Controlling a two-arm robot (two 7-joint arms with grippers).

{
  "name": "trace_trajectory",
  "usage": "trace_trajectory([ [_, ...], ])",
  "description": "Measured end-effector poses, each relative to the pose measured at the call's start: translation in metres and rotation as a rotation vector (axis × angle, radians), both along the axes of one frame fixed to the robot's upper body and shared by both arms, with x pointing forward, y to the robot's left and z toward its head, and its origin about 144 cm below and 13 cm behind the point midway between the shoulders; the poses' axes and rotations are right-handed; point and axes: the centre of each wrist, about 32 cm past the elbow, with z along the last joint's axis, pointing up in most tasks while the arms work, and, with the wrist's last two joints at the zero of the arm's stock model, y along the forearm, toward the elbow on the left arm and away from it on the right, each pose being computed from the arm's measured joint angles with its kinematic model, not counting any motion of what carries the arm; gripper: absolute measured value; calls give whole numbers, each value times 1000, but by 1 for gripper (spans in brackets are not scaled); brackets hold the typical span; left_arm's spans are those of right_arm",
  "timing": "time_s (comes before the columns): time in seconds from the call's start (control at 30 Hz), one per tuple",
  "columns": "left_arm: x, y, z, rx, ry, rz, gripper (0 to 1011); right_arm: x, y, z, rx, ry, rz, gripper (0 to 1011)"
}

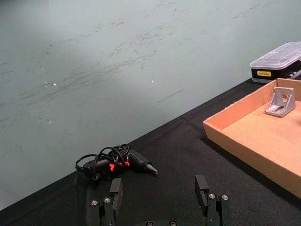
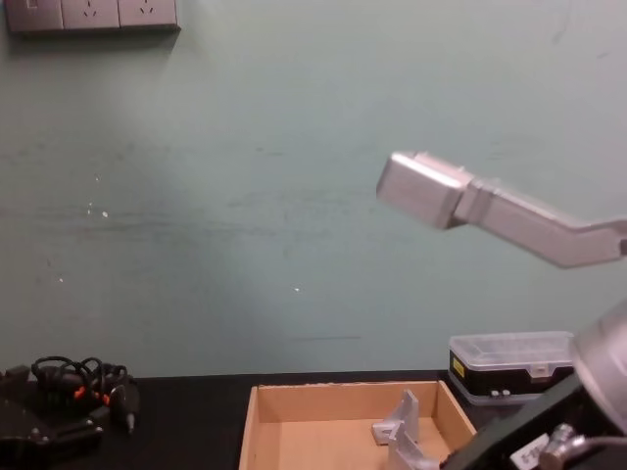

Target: Use one hand to pick up the angle iron from the table and place it into the box.

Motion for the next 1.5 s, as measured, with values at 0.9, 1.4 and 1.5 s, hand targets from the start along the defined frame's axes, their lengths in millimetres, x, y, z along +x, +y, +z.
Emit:
trace_trajectory([
  [0.9, 0, 0, 0, 0, 0, 0, 1011, 19, 8, -38, -2, 55, -33, 1002],
  [1.4, 0, 0, 0, 0, 0, 0, 1012, 27, 8, -47, 25, 58, -50, 1002],
  [1.5, 0, 0, 0, 0, 0, 0, 1011, 26, 8, -47, 25, 58, -49, 1002],
])
